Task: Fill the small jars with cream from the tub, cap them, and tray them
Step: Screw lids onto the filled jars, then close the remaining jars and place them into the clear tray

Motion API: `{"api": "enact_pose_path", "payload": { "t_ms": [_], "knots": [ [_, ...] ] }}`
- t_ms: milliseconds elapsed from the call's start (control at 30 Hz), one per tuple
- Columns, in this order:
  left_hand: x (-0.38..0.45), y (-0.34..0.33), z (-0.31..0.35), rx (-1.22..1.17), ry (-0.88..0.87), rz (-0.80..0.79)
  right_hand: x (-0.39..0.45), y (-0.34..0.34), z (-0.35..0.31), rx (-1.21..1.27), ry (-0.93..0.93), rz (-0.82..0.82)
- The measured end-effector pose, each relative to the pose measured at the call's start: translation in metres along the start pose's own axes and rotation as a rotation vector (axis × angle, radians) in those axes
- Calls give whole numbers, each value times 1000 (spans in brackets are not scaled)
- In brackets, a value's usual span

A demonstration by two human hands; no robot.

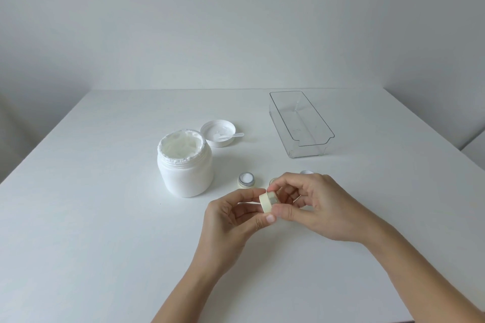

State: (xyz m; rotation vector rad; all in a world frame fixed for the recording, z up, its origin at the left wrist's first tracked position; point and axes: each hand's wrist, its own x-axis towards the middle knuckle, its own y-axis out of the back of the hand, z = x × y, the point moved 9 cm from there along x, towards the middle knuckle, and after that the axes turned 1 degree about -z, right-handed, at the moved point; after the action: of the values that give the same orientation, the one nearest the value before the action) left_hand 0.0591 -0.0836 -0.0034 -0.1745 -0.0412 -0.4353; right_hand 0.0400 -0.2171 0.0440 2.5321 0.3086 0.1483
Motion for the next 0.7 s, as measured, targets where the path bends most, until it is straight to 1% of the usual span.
{"api": "enact_pose_path", "payload": {
  "t_ms": [167,300,367,467,533,600,700],
  "knots": [
    [-2,-2,5,118,-59,15,2,-5,9,49,-71,-26],
    [-2,-7,4,232,-86,-5,0,-6,19,127,-127,-45],
    [-3,-9,7,336,-105,-7,-4,-2,22,135,-147,-11],
    [1,-4,18,577,-172,57,-10,24,25,-15,-161,142],
    [8,3,19,737,-159,100,-15,39,27,-153,-175,210],
    [15,7,13,831,-81,104,-17,42,30,-288,-190,220],
    [27,8,2,875,22,95,-18,33,36,-421,-211,186]
  ]
}}
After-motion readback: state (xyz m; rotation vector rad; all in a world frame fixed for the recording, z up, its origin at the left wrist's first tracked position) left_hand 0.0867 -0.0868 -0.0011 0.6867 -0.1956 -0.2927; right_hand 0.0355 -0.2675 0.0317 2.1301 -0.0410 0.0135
